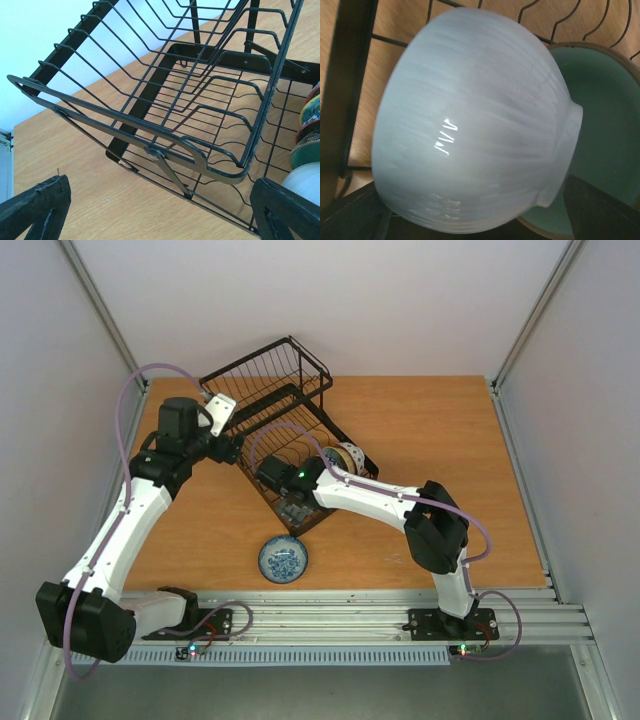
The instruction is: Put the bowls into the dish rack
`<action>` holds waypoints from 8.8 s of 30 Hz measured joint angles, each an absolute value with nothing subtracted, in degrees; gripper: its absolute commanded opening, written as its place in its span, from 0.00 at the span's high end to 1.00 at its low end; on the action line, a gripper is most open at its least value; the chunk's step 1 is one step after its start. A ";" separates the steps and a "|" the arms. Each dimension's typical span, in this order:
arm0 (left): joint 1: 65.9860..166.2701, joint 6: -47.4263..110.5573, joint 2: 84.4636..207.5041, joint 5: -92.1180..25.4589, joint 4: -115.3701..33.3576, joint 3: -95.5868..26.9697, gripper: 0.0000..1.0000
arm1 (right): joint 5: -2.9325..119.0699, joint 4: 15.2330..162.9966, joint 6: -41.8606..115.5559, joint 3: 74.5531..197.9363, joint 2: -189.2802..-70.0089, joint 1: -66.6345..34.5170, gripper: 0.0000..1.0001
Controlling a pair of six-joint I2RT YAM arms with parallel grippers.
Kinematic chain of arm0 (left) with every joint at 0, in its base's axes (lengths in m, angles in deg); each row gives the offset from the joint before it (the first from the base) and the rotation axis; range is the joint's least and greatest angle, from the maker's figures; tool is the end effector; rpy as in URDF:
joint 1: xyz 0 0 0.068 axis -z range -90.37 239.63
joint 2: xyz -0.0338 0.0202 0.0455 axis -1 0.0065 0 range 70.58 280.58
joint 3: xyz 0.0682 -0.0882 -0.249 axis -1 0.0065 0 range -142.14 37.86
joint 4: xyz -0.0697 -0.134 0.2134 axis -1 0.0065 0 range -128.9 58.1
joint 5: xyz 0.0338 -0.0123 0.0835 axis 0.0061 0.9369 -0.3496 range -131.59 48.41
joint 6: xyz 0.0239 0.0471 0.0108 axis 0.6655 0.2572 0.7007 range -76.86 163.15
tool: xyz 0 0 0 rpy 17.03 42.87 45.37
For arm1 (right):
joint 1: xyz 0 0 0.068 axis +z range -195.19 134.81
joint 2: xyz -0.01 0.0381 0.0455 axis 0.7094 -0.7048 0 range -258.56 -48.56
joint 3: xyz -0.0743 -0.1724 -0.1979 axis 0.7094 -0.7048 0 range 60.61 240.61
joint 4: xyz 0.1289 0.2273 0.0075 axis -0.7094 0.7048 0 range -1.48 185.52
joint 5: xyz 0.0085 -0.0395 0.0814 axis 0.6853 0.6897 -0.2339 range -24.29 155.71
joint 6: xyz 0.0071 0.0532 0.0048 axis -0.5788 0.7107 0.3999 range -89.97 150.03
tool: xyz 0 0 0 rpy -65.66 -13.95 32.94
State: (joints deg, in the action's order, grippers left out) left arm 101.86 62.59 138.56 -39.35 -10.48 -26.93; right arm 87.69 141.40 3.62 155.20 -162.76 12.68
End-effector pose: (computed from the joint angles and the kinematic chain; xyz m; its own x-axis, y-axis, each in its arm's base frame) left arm 0.2560 -0.0568 0.3471 -0.4017 0.4275 -0.8099 0.4008 0.8772 0.2642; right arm 0.2300 0.3412 0.2265 -0.1315 -0.9851 -0.1108 -0.8752 0.1679 -0.4536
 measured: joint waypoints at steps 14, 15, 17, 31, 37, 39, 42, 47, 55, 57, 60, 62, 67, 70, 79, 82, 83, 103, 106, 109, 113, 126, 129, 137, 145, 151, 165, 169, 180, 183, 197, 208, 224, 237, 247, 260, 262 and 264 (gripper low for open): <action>101.86 62.59 138.85 -38.10 -10.43 -26.93 0.01 | 92.21 141.90 6.33 152.95 -161.18 13.10 0.01; 101.86 62.59 138.85 -38.00 -10.43 -26.93 0.02 | 92.76 141.84 6.68 152.92 -160.74 13.25 0.01; 101.86 62.59 138.85 -37.91 -10.43 -26.93 0.01 | 94.79 141.86 7.42 152.77 -159.74 13.38 0.01; 101.84 62.61 138.85 -35.70 -10.06 -26.93 0.02 | 87.93 140.75 12.06 145.40 -145.20 12.92 0.35; 101.79 62.67 138.85 -31.26 -8.69 -26.93 0.02 | 68.82 137.60 17.28 137.78 -138.30 12.94 0.49; 101.79 62.81 138.85 -29.84 -8.18 -26.93 0.02 | 63.51 135.94 18.85 134.37 -138.23 12.94 0.50; 101.79 62.89 138.85 -27.79 -7.64 -26.93 0.02 | 57.81 133.91 21.17 129.91 -139.13 12.94 0.51; 101.79 63.07 138.85 -25.65 -6.81 -26.93 0.02 | 52.23 131.02 23.36 127.66 -140.50 12.96 0.51; 101.79 63.09 138.85 -24.29 -6.13 -26.93 0.02 | 49.81 127.00 24.38 127.66 -143.70 13.01 0.53; 101.79 63.09 138.85 -24.07 -6.06 -26.93 0.02 | 49.83 126.43 24.58 127.61 -144.88 13.01 0.54; 101.79 63.09 138.87 -23.74 -6.06 -26.93 0.02 | 50.03 125.99 24.86 127.39 -145.90 13.01 0.57; 101.79 63.09 138.94 -23.59 -6.04 -26.93 0.02 | 50.07 125.67 25.10 127.35 -146.30 13.01 0.60; 101.79 63.11 139.20 -23.29 -5.89 -26.93 0.02 | 49.98 124.22 25.59 126.78 -147.32 13.01 0.71; 101.79 63.11 139.22 -22.91 -5.69 -26.93 0.02 | 49.79 123.59 26.15 126.26 -148.00 13.01 0.78; 101.79 63.13 139.22 -21.82 -5.38 -26.93 0.02 | 49.83 122.87 27.09 125.12 -148.59 13.05 0.99; 101.79 63.31 139.26 -20.90 -5.01 -26.93 0.02 | 49.81 123.09 27.12 125.12 -148.46 13.34 0.99; 101.79 63.40 139.33 -20.36 -4.79 -26.93 0.02 | 50.03 123.22 27.09 125.12 -148.35 13.34 0.99; 102.69 75.05 146.78 3.03 17.94 -36.88 0.24 | 71.40 137.40 22.22 136.53 -136.31 11.41 0.99; 104.15 76.12 147.68 3.07 20.34 -38.10 0.24 | 75.21 139.17 21.94 137.80 -136.57 10.84 0.99; 106.88 76.64 148.22 1.41 21.56 -38.21 0.24 | 78.22 139.68 21.39 139.79 -137.25 10.47 0.99; 110.27 76.84 149.21 -2.50 21.81 -38.15 0.24 | 81.28 140.00 20.49 143.00 -138.10 10.39 0.99; 111.89 76.44 150.96 -9.71 21.02 -37.60 0.25 | 84.06 140.03 18.31 144.99 -137.97 10.39 0.99; 111.89 76.38 151.33 -10.30 20.76 -37.32 0.25 | 83.86 140.00 18.15 144.99 -137.40 10.39 0.99; 112.22 76.16 151.48 -11.07 20.41 -37.01 0.26 | 81.22 138.67 17.94 144.97 -136.53 10.36 0.99; 112.22 75.40 151.52 -10.94 20.08 -36.86 0.56 | 77.74 136.35 17.91 144.97 -136.51 10.36 0.99; 112.11 71.29 152.14 -12.99 18.55 -36.75 0.99 | 76.21 135.19 18.96 144.97 -136.33 10.49 0.99; 112.50 76.18 153.75 -8.05 20.47 -36.55 0.99 | 72.61 125.60 19.12 135.35 -125.97 10.39 0.39; 112.02 78.41 152.44 -4.69 21.52 -36.49 0.99 | 66.00 120.33 21.15 129.67 -120.33 9.84 0.33; 107.15 83.59 151.61 3.86 26.40 -36.44 0.99 | 43.78 98.06 32.82 116.12 -118.69 8.55 0.21; 105.38 84.92 151.61 5.70 28.27 -36.44 0.99 | 41.83 93.84 34.94 114.65 -118.69 8.33 0.21; 103.74 87.18 151.61 7.73 30.11 -36.44 0.99 | 40.83 90.41 37.23 113.60 -118.32 8.83 0.11; 103.74 87.11 151.61 8.87 29.30 -36.44 1.00 | 50.57 98.26 34.20 116.55 -118.30 12.07 0.12; 103.74 87.35 151.59 10.57 28.03 -36.44 1.00 | 52.83 97.23 34.02 115.48 -118.32 12.44 0.16; 102.40 86.74 151.81 4.30 23.58 -36.62 0.99 | 52.19 92.99 38.37 111.55 -117.86 12.29 0.98; 102.56 86.61 152.33 9.08 24.25 -36.60 1.00 | 50.46 94.30 32.34 112.09 -114.78 13.34 0.34; 103.69 86.65 152.27 12.73 27.12 -36.60 0.99 | 56.15 95.09 31.33 112.14 -114.50 12.94 0.07; 103.69 86.70 152.27 12.87 27.16 -36.60 0.99 | 56.32 95.11 31.36 112.14 -114.50 12.96 0.05; 103.69 86.76 152.27 13.02 27.25 -36.60 0.99 | 56.52 95.07 30.81 112.16 -114.50 12.96 0.04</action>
